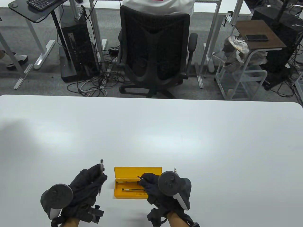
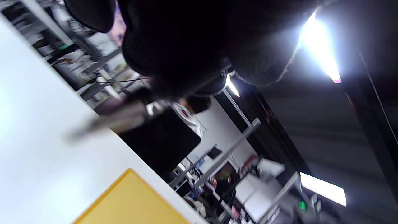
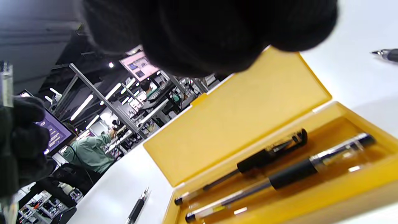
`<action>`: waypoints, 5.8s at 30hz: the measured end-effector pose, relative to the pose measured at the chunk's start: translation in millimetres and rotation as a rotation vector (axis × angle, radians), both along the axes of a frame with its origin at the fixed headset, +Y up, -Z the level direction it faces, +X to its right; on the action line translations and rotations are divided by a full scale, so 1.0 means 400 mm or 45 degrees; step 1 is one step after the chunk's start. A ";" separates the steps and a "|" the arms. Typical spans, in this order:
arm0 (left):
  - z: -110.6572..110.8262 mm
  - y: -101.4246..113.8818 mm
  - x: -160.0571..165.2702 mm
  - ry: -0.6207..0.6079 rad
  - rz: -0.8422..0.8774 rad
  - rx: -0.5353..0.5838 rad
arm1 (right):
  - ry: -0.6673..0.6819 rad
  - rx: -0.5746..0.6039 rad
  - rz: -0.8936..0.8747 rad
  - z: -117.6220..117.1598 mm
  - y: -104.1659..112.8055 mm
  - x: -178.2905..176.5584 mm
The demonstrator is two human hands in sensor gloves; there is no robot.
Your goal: Cap pen on the opposite end
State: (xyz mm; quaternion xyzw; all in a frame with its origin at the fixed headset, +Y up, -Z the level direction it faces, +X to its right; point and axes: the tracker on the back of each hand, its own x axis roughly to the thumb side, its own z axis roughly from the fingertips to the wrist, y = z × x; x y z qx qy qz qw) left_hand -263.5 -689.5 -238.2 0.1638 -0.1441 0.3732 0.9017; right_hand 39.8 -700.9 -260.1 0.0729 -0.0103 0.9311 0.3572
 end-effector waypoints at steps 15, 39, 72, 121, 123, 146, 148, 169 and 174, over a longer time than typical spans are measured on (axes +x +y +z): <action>0.026 0.011 0.112 -0.152 -0.598 0.132 | 0.151 0.139 0.101 0.030 0.011 -0.032; 0.046 0.001 0.173 -0.257 -0.773 0.161 | 0.284 0.202 0.355 0.055 0.018 -0.073; 0.012 -0.067 0.088 -0.172 0.515 -0.487 | 0.344 -0.040 0.055 0.044 0.008 -0.068; -0.098 -0.194 0.110 0.441 -1.178 -0.545 | 0.193 -0.042 0.278 0.012 -0.015 -0.029; -0.097 -0.193 0.109 0.439 -1.174 -0.545 | 0.201 -0.043 0.291 0.012 -0.017 -0.033; -0.061 -0.139 0.208 0.194 -1.182 -0.285 | 0.053 -0.078 0.499 -0.025 -0.045 -0.008; -0.063 -0.153 0.213 0.156 -1.239 -0.269 | 0.049 -0.075 0.542 -0.030 -0.048 -0.012; -0.080 -0.206 0.187 0.042 -1.203 -0.498 | 0.132 0.068 1.058 -0.071 -0.140 -0.156; -0.082 -0.206 0.184 0.053 -1.180 -0.518 | 0.048 0.163 1.053 -0.065 -0.154 -0.158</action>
